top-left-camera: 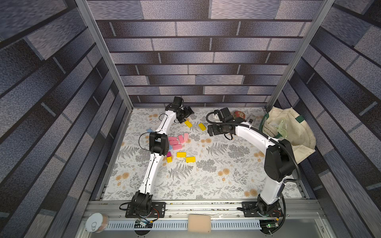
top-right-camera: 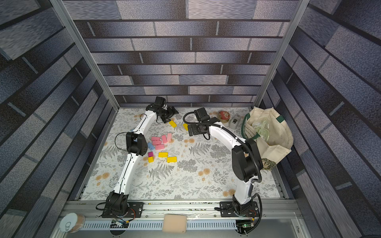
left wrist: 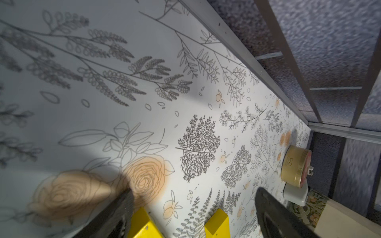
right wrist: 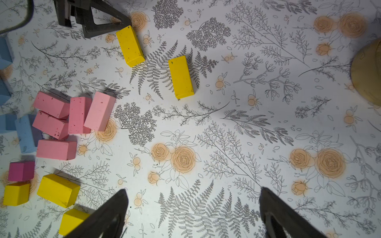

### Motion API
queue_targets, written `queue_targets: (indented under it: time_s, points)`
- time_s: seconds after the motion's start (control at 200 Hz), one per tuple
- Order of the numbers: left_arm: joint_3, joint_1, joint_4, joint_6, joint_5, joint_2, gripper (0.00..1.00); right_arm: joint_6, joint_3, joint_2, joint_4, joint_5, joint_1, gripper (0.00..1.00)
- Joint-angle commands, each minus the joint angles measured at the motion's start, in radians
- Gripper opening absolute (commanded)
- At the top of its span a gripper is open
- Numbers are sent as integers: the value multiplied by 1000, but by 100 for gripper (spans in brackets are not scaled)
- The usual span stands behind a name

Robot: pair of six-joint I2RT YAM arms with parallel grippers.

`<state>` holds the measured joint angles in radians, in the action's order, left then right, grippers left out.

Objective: Assemble the letter v with building blocks
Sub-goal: Move the building block to the center of the board, then pick up the building block from the center of the board.

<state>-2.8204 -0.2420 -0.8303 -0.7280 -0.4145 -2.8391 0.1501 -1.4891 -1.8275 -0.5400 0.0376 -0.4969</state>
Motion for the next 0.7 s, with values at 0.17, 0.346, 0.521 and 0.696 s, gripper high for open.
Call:
queue_targets:
  time_s: [0.17,0.346,0.521,0.696]
  points:
    - [31,-61,-325,193,339,92,87,16,37,46,19,8,9,100]
    - [65,-100,-381,199,492,163,90,14,57,46,25,6,9,100]
    - [123,-111,-391,131,455,193,93,25,83,55,47,5,13,100]
    - [112,-90,-358,41,376,153,91,28,99,58,59,1,16,100]
